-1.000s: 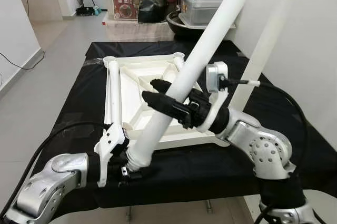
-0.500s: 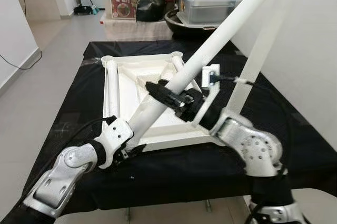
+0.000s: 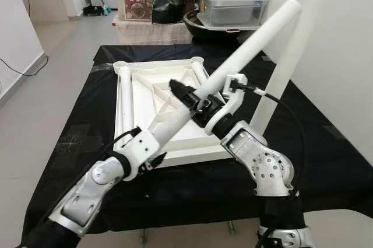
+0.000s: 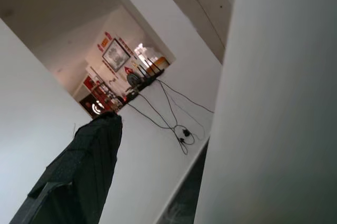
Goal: Building children table
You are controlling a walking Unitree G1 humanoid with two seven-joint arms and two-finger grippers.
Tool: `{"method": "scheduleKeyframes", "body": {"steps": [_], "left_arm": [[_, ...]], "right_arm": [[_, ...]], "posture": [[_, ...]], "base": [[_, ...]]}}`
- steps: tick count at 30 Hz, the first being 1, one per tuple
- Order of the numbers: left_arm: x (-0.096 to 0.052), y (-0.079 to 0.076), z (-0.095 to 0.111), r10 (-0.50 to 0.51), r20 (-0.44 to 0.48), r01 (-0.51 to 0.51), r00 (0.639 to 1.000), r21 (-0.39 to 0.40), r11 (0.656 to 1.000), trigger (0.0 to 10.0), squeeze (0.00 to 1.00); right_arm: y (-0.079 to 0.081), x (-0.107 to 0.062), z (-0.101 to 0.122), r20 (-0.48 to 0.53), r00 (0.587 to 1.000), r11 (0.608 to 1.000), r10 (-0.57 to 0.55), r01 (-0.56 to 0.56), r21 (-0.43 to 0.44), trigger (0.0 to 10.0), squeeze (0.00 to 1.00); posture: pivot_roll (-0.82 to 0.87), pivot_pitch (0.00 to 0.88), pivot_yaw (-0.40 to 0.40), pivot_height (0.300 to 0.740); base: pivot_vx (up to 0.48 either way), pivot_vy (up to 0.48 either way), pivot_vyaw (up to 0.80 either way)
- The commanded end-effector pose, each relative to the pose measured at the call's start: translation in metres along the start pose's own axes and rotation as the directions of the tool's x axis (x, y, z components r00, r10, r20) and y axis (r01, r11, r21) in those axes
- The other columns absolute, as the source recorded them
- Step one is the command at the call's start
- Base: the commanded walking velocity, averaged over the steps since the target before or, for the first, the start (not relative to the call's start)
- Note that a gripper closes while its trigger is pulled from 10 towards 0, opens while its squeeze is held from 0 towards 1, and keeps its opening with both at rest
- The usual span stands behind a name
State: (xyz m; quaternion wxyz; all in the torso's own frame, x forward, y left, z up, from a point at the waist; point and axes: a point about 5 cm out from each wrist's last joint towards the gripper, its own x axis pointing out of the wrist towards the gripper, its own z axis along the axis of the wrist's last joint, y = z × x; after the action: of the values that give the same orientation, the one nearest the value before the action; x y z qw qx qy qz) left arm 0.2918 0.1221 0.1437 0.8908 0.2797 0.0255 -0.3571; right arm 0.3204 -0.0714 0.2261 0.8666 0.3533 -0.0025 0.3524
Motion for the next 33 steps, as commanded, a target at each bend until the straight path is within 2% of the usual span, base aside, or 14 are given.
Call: {"method": "scheduleKeyframes", "body": {"steps": [1,2,3,5,6,7,8,24,25,26,30,33], "left_arm": [[0.011,-0.023,0.024,-0.138,0.102,0.126,0.985,0.115,0.985,10.0,0.0],[0.012,-0.027,0.026,-0.159,0.112,0.144,0.981,0.13,0.981,10.0,0.0],[0.013,-0.03,0.029,-0.175,0.121,0.158,0.977,0.138,0.978,10.0,0.0],[0.015,-0.032,0.031,-0.186,0.129,0.167,0.974,0.146,0.975,10.0,0.0],[0.016,-0.032,0.032,-0.189,0.132,0.168,0.973,0.151,0.974,10.0,0.0],[0.016,-0.032,0.032,-0.189,0.132,0.168,0.973,0.151,0.974,10.0,0.0],[0.017,-0.031,0.032,-0.188,0.132,0.167,0.973,0.156,0.973,10.0,0.0],[0.02,-0.03,0.025,-0.184,0.114,0.164,0.976,0.166,0.972,10.0,0.0],[0.019,-0.029,0.024,-0.171,0.114,0.151,0.979,0.165,0.975,10.0,0.86],[0.019,-0.027,0.023,-0.152,0.113,0.134,0.982,0.154,0.979,10.0,1.0],[0.015,-0.024,0.017,-0.164,0.09,0.152,0.982,0.126,0.98,10.0,1.0],[0.012,-0.019,0.011,-0.136,0.077,0.128,0.988,0.104,0.986,10.0,1.0]], "right_arm": [[0.01,0.01,-0.008,-0.04,0.999,0.999,0.033,-0.033,0.002,10.0,0.0],[0.01,0.011,-0.008,-0.037,0.999,1.0,0.028,-0.028,0.0,10.0,0.0],[0.009,0.012,-0.009,-0.034,0.999,1.0,0.02,-0.02,-0.009,5.2,0.0],[0.008,0.012,-0.01,-0.029,1.0,1.0,0.007,-0.008,-0.02,5.2,0.0],[0.008,0.013,-0.01,-0.027,1.0,1.0,0.006,-0.007,-0.021,2.5,0.0],[0.008,0.013,-0.01,-0.027,1.0,1.0,0.006,-0.007,-0.021,2.5,0.0],[0.009,0.012,-0.011,-0.023,1.0,1.0,0.014,-0.015,-0.02,0.0,0.0],[0.01,0.011,-0.009,0.013,1.0,0.999,0.027,-0.027,-0.017,0.0,0.0],[0.01,0.011,-0.009,0.015,0.999,0.999,0.028,-0.028,-0.019,0.0,0.0],[0.01,0.011,-0.009,0.015,0.999,0.999,0.029,-0.029,-0.021,0.0,0.0],[0.01,0.012,-0.008,0.015,0.999,0.999,0.029,-0.029,-0.031,0.0,0.0],[0.01,0.013,-0.007,0.013,0.999,0.998,0.031,-0.03,-0.047,0.0,0.0]], "posture": [[0.05,0.0,-0.041,0.74],[0.05,0.0,-0.042,0.74],[0.05,0.0,-0.041,0.74],[0.05,0.0,-0.041,0.74],[0.05,0.0,-0.038,0.74],[0.05,0.0,-0.038,0.74],[0.04,0.0,-0.035,0.74],[0.04,0.0,-0.032,0.74],[0.04,0.0,-0.034,0.74],[0.05,0.0,-0.035,0.74],[0.05,0.0,-0.036,0.74],[0.05,0.0,-0.035,0.74]], "base": [[0.0,0.0,0.0],[0.0,0.0,0.0],[0.0,0.0,0.0],[0.0,0.0,0.0],[0.0,0.0,0.0],[0.0,0.0,0.0],[0.0,0.0,0.0],[0.0,0.0,0.0],[0.0,0.0,0.0],[0.0,0.0,0.0],[0.0,0.0,0.0],[0.0,0.0,0.0]]}}
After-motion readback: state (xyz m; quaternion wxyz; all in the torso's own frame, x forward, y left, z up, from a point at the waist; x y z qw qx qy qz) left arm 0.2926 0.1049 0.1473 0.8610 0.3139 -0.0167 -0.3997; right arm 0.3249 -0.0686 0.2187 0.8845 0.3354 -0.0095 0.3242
